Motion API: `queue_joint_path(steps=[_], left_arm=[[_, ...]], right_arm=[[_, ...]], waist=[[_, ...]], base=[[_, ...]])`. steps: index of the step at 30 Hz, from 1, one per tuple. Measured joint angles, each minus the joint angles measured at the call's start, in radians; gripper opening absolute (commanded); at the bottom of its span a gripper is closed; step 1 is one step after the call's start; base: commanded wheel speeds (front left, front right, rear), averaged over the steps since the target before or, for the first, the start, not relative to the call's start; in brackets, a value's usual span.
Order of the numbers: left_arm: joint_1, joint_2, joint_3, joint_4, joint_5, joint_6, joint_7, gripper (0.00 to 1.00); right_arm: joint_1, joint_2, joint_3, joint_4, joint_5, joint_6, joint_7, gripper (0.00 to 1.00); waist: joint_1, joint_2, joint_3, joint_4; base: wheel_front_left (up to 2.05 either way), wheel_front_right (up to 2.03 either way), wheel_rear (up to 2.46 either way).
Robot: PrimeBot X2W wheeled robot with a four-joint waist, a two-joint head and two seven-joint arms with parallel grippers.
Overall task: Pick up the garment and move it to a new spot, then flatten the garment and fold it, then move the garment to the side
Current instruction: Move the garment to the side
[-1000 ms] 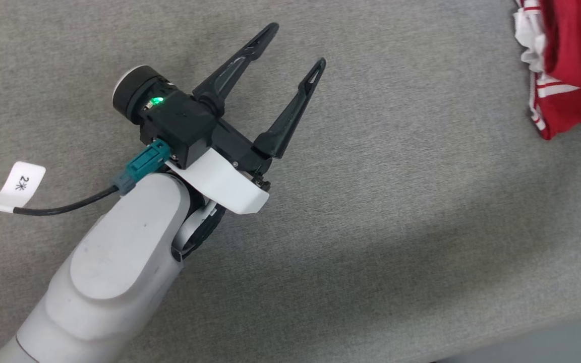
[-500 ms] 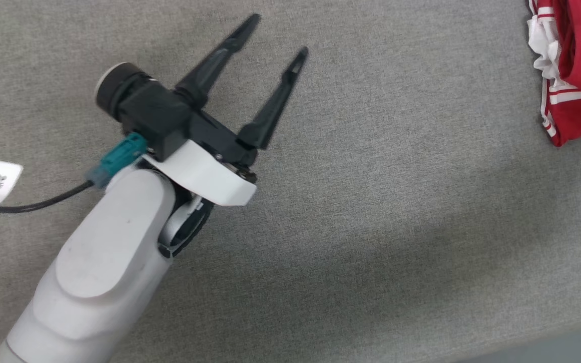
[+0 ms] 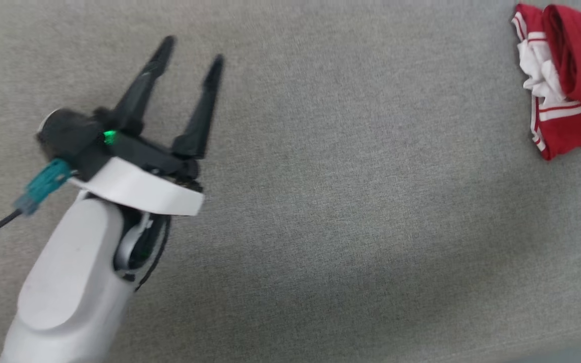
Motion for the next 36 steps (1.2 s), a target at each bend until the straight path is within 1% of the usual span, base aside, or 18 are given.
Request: queue_joint_path(steps=[6, 9, 15, 21, 28, 36], left_arm=[[0.086, -0.005, 0.095, -0.029, 0.008, 0.0, 0.0, 1.0], [0.128, -0.013, 0.148, -0.039, 0.032, 0.0, 0.0, 1.0], [0.227, -0.04, 0.263, -0.064, 0.078, 0.0, 0.0, 1.0], [0.317, -0.071, 0.348, -0.077, 0.121, 0.0, 0.0, 1.0], [0.425, -0.107, 0.419, -0.099, 0.15, 0.0, 0.0, 1.0], [0.54, -0.134, 0.492, -0.123, 0.161, 0.0, 0.0, 1.0]], right_arm=[[0.048, 0.046, 0.059, -0.031, 0.06, 0.0, -0.072, 1.0], [0.083, 0.061, 0.101, -0.058, 0.097, 0.0, -0.101, 1.0], [0.173, 0.091, 0.207, -0.147, 0.185, 0.0, -0.154, 1.0], [0.285, 0.104, 0.296, -0.252, 0.267, 0.0, -0.186, 1.0], [0.419, 0.107, 0.339, -0.363, 0.335, 0.0, -0.208, 1.0], [0.584, 0.115, 0.338, -0.502, 0.372, 0.0, -0.226, 1.0]], waist=[[0.0, 0.0, -0.057, 0.021], [0.0, 0.0, -0.088, 0.032], [0.0, 0.0, -0.149, 0.057], [0.0, 0.0, -0.199, 0.081], [0.0, 0.0, -0.251, 0.11], [0.0, 0.0, -0.306, 0.139]], base=[[0.0, 0.0, 0.0], [0.0, 0.0, 0.0], [0.0, 0.0, 0.0], [0.0, 0.0, 0.0], [0.0, 0.0, 0.0], [0.0, 0.0, 0.0]])
